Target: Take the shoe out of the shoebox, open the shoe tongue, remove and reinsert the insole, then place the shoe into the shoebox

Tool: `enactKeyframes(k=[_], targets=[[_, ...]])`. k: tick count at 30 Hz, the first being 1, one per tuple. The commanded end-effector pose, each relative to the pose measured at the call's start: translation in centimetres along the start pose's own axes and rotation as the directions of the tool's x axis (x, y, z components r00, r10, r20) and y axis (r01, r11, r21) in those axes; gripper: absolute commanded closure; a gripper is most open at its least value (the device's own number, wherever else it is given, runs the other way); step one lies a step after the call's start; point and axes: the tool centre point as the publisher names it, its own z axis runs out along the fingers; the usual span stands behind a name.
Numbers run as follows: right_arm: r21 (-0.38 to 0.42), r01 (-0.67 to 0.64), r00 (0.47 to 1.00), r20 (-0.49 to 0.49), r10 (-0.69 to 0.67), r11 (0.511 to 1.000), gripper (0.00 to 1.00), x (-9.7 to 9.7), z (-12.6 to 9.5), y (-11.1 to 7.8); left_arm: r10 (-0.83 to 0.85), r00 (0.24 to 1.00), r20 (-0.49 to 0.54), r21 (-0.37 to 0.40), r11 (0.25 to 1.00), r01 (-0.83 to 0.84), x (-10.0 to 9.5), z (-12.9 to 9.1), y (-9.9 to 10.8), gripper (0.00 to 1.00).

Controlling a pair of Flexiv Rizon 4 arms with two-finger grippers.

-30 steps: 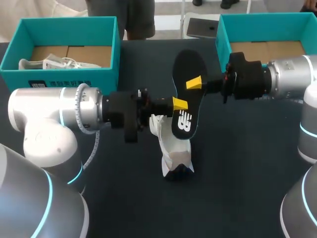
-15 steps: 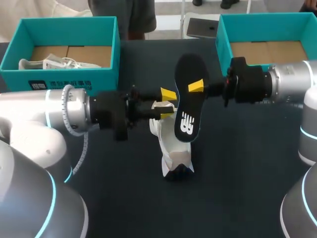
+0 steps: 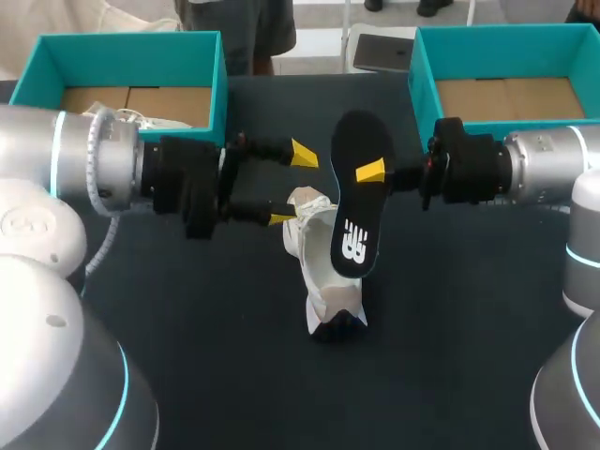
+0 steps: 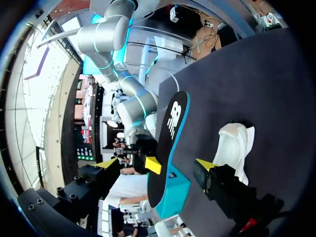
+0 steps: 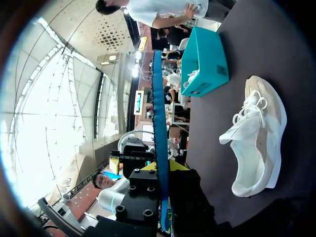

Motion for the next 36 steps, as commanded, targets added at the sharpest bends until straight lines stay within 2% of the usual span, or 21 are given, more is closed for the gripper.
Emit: enactKeyframes(k=[1, 5, 7, 8, 16, 28, 29, 30, 32, 36], targets=[[-0.003, -0.001, 1.000, -0.003, 0.001, 1.000, 1.00, -0.3, 0.6, -0.2, 0.013, 0.849, -0.528, 0.071, 0.997, 0.029, -0.7, -0.4, 0.9, 0.00], [0.001, -0.001, 1.000, 0.000, 0.001, 1.000, 1.00, -0.3, 0.7, -0.4, 0.064, 0.708, -0.703, 0.110, 0.994, 0.020, -0.5, -0.6, 1.1, 0.00], [0.004, -0.003, 1.000, 0.003, 0.003, 1.000, 1.00, -0.2, 0.8, -0.4, 0.093, 0.664, -0.742, 0.112, 0.994, -0.013, -0.5, -0.6, 1.0, 0.00], [0.005, -0.004, 1.000, 0.004, 0.004, 1.000, 1.00, -0.2, 0.8, -0.4, 0.083, 0.667, -0.740, 0.094, 0.995, -0.019, -0.5, -0.3, 1.0, 0.00], [0.014, -0.003, 1.000, 0.014, 0.003, 1.000, 1.00, 0.3, 0.8, -0.1, 0.083, 0.667, -0.740, 0.094, 0.995, -0.019, -0.5, -0.3, 1.0, 0.00], [0.038, -0.021, 1.000, 0.014, 0.021, 0.999, 1.00, 0.0, 1.2, 0.7, 0.083, 0.667, -0.740, 0.094, 0.995, -0.019, -0.5, -0.3, 1.0, 0.00], [0.039, -0.022, 1.000, 0.014, 0.021, 0.999, 1.00, 0.0, 1.2, 0.7, 0.057, 0.624, -0.779, 0.050, 0.998, -0.029, -1.0, 0.4, 0.9, 0.00], [0.041, -0.023, 1.000, 0.013, 0.022, 0.999, 1.00, -0.1, 1.2, 0.7, 0.045, 0.584, -0.811, 0.040, 0.999, -0.022, -1.4, 0.9, 1.0, 0.00], [0.045, -0.024, 1.000, 0.013, 0.023, 0.999, 1.00, -0.1, 1.2, 0.7, 0.024, 0.534, -0.845, -0.014, 0.998, -0.067, -2.1, 1.8, 1.2, 0.00], [0.049, -0.026, 1.000, 0.014, 0.026, 0.998, 1.00, -0.3, 1.3, 0.7, 0.013, 0.459, -0.888, -0.045, 0.992, -0.114, -3.0, 3.3, 2.3, 0.00]])
